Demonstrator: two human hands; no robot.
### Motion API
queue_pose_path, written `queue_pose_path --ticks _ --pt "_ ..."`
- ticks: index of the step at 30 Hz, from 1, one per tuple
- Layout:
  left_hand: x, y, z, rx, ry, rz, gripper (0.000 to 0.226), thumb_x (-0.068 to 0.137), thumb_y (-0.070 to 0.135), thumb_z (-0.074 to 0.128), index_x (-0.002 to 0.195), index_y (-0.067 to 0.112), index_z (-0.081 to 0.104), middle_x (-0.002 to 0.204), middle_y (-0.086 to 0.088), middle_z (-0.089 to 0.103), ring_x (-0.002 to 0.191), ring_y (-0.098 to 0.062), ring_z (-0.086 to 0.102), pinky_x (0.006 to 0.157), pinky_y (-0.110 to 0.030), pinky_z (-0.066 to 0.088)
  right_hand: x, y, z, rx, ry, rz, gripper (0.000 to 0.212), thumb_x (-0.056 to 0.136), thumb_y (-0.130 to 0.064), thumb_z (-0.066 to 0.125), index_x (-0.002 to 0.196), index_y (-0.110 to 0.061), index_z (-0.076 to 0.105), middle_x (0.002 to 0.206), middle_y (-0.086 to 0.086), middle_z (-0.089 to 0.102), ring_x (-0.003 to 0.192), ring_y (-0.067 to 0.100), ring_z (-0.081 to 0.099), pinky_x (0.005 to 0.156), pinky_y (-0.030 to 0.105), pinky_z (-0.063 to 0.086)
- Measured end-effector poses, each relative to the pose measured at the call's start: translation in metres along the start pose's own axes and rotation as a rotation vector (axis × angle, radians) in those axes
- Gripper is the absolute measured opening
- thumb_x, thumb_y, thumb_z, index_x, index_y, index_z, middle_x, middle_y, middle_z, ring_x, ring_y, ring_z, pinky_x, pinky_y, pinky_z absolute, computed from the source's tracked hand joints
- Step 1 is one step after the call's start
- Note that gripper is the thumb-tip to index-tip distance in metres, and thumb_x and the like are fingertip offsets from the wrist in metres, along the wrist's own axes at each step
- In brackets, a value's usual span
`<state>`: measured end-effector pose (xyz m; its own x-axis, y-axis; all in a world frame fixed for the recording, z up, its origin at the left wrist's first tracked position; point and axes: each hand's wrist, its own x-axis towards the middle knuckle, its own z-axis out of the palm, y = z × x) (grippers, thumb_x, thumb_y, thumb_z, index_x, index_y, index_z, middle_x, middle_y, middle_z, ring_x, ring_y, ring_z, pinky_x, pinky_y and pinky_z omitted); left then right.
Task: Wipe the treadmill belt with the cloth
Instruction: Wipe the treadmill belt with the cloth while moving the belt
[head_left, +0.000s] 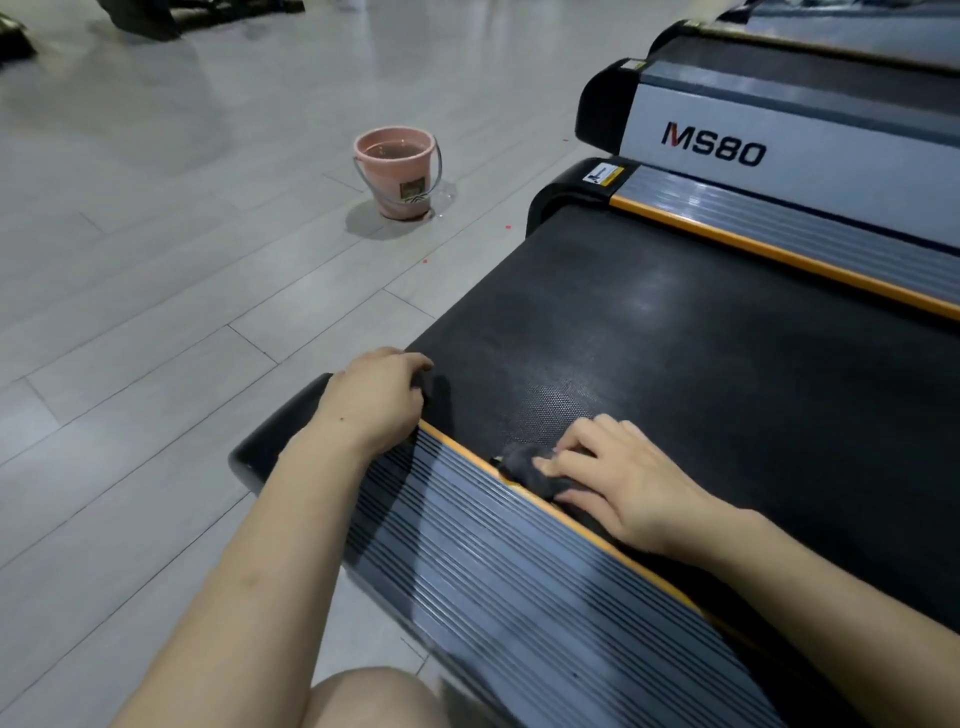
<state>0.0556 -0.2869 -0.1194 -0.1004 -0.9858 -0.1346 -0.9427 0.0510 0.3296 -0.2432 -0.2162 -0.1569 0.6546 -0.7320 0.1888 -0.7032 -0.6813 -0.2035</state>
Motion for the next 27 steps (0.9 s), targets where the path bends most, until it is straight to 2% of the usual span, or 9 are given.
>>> queue_pose_path --ticks 3,8,10,14,17,19,23,25,27 --pt "0.001 0.010 0.009 -0.004 -0.024 0.038 0.041 0.095 0.029 0.052 0.136 0.031 0.057 0.140 -0.001 0.055 0.128 -0.025 0.052 0.106 -0.049 0.045 0.037 0.013 0.007 -0.062 0.062 0.047 0.031 0.096 -0.045 0.047 0.120 -0.030 0.059 0.110 -0.006 0.051 0.095 0.019 0.047 0.080 0.038 0.042" --pt "-0.003 0.022 0.021 0.083 -0.070 0.119 0.035 0.095 0.033 0.052 0.129 0.034 0.059 0.136 0.003 0.057 0.130 -0.023 0.048 0.106 -0.053 0.042 0.077 0.054 0.014 -0.122 0.186 0.462 0.028 0.093 -0.041 0.058 0.119 -0.030 0.059 0.105 0.002 0.050 0.097 0.029 0.048 0.081 0.044 0.044" --pt "-0.006 0.022 0.023 0.089 -0.046 0.131 0.033 0.095 0.033 0.052 0.127 0.035 0.060 0.135 0.004 0.058 0.129 -0.022 0.048 0.105 -0.051 0.042 0.063 0.036 0.016 -0.108 0.209 0.430 0.028 0.092 -0.040 0.059 0.118 -0.030 0.058 0.103 0.001 0.048 0.093 0.028 0.047 0.078 0.044 0.044" --pt "-0.004 0.029 0.019 0.043 0.080 0.164 0.034 0.096 0.029 0.054 0.130 0.027 0.062 0.138 0.001 0.057 0.129 -0.023 0.050 0.105 -0.046 0.043 -0.008 -0.008 0.010 -0.004 0.100 0.117 0.028 0.094 -0.039 0.054 0.121 -0.031 0.056 0.106 -0.006 0.047 0.092 0.019 0.044 0.079 0.035 0.039" --pt "-0.001 0.046 0.021 0.065 0.074 0.236 0.038 0.096 0.034 0.055 0.133 0.030 0.059 0.141 0.004 0.055 0.129 -0.022 0.050 0.105 -0.047 0.044 -0.030 0.003 -0.002 -0.039 0.060 0.038 0.030 0.097 -0.042 0.050 0.126 -0.033 0.056 0.111 -0.009 0.049 0.095 0.015 0.045 0.081 0.031 0.037" --pt "-0.003 0.059 0.026 0.156 0.033 0.311 0.038 0.096 0.039 0.055 0.133 0.033 0.058 0.142 0.005 0.054 0.132 -0.021 0.049 0.105 -0.048 0.043 -0.020 0.033 -0.003 -0.140 0.114 0.111 0.030 0.095 -0.039 0.052 0.123 -0.029 0.058 0.108 -0.003 0.053 0.093 0.021 0.048 0.078 0.036 0.042" --pt "-0.009 0.074 0.037 0.255 0.012 0.384 0.039 0.096 0.043 0.052 0.135 0.036 0.054 0.143 0.006 0.052 0.135 -0.020 0.045 0.105 -0.048 0.043 -0.004 0.096 -0.013 -0.227 0.218 0.585 0.030 0.092 -0.038 0.059 0.121 -0.028 0.058 0.106 0.004 0.051 0.097 0.032 0.050 0.079 0.040 0.043" --pt "-0.011 0.078 0.043 0.234 0.005 0.377 0.045 0.097 0.047 0.049 0.140 0.035 0.049 0.145 0.005 0.051 0.136 -0.021 0.045 0.107 -0.048 0.043 -0.014 0.081 -0.007 -0.204 0.236 0.590 0.031 0.091 -0.038 0.061 0.120 -0.029 0.059 0.103 0.002 0.050 0.095 0.030 0.048 0.078 0.039 0.041" --pt "-0.011 0.080 0.047 0.202 0.000 0.350 0.051 0.098 0.050 0.047 0.146 0.033 0.043 0.149 0.003 0.048 0.140 -0.023 0.042 0.109 -0.048 0.041 -0.041 0.043 -0.003 -0.130 0.233 0.410 0.032 0.089 -0.038 0.064 0.120 -0.029 0.060 0.102 0.000 0.050 0.091 0.025 0.047 0.076 0.039 0.042"
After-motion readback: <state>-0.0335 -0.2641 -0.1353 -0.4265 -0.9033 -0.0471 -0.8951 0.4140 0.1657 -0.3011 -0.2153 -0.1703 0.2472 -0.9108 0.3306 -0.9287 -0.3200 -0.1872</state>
